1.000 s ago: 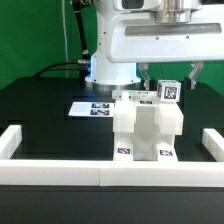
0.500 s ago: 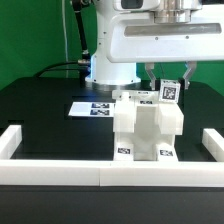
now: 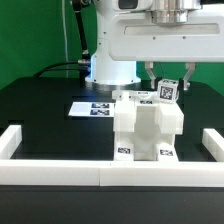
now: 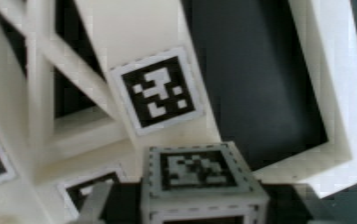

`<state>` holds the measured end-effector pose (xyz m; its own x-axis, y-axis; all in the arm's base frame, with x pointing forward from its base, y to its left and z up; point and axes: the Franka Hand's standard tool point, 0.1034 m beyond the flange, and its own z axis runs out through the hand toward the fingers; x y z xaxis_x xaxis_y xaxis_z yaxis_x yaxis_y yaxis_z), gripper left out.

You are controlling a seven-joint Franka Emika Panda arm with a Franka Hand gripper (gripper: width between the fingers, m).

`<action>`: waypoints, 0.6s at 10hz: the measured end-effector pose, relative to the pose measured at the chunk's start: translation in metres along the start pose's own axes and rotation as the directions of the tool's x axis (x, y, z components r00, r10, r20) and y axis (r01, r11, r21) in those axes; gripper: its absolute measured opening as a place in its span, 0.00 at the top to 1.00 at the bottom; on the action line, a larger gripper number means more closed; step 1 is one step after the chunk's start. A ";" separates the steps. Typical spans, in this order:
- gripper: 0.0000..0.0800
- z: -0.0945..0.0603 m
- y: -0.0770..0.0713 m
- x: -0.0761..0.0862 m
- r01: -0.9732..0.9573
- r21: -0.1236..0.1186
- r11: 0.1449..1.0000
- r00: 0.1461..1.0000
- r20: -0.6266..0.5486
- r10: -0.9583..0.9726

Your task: Assemble chair

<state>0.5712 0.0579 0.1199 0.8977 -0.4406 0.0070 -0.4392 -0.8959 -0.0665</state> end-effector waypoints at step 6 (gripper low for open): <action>0.64 0.000 -0.001 0.000 -0.386 0.003 0.923 0.923 0.000 0.386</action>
Offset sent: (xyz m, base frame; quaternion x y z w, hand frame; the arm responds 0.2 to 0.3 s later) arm 0.0000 0.0000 0.0000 0.0000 0.0000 0.1296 0.9916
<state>0.5716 0.0589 0.1202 0.6589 -0.7520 -0.0192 -0.7512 -0.6566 -0.0673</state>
